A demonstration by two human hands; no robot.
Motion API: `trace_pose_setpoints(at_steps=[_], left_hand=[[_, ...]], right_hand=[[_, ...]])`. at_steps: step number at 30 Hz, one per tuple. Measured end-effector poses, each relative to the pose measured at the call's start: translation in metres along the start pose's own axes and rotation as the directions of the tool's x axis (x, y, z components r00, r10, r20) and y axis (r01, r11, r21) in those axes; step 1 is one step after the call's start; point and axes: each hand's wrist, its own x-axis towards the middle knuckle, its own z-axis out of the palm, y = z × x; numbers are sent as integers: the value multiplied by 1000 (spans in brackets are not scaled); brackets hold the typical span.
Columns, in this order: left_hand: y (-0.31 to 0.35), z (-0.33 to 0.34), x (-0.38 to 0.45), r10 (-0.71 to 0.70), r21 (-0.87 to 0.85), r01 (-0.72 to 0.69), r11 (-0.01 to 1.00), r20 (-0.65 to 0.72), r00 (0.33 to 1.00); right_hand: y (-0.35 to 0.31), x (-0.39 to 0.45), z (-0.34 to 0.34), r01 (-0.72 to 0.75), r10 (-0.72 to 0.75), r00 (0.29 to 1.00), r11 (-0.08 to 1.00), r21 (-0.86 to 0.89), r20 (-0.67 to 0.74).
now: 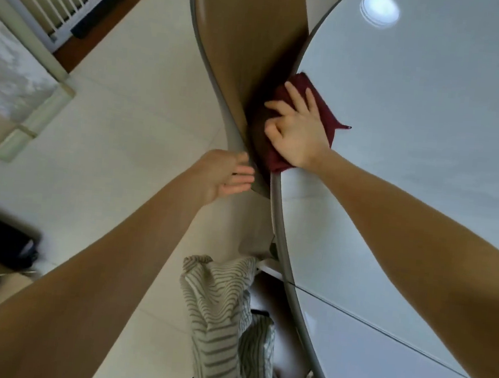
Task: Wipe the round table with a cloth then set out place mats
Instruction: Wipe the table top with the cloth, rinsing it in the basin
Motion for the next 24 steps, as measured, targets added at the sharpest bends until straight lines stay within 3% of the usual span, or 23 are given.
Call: trace_pose_setpoints(at_steps=[2,4,6,9,12,14,16,19,24], left_hand=[[0,-4,1,-8,-78,-1,997,-122,992],[7,9,1,31,-36,-38,999,-178,983],[23,33,4,96,26,-94,995,-142,985],[46,73,9,187,199,-164,966,-100,977],[42,105,23,276,489,-148,860,-201,940],[32,113,34,386,637,-93,765,-338,858],[24,110,42,516,706,-121,698,-378,769],[9,100,55,555,726,-227,649,-247,794],[-32,93,37,512,701,-194,686,-277,813]], right_hand=[[-6,-27,3,41,-42,999,999,10,32],[-9,-49,-4,-10,13,999,998,67,-35],[-8,-61,-13,-160,180,972,978,131,-151],[0,-71,-17,-298,308,950,943,151,-46],[11,-78,-8,-249,238,968,951,183,76],[16,-75,-2,-200,192,979,970,136,66],[14,-72,-3,-177,171,983,979,106,63],[14,-83,0,-158,149,984,982,99,97],[7,-128,6,-55,26,985,985,161,173]])
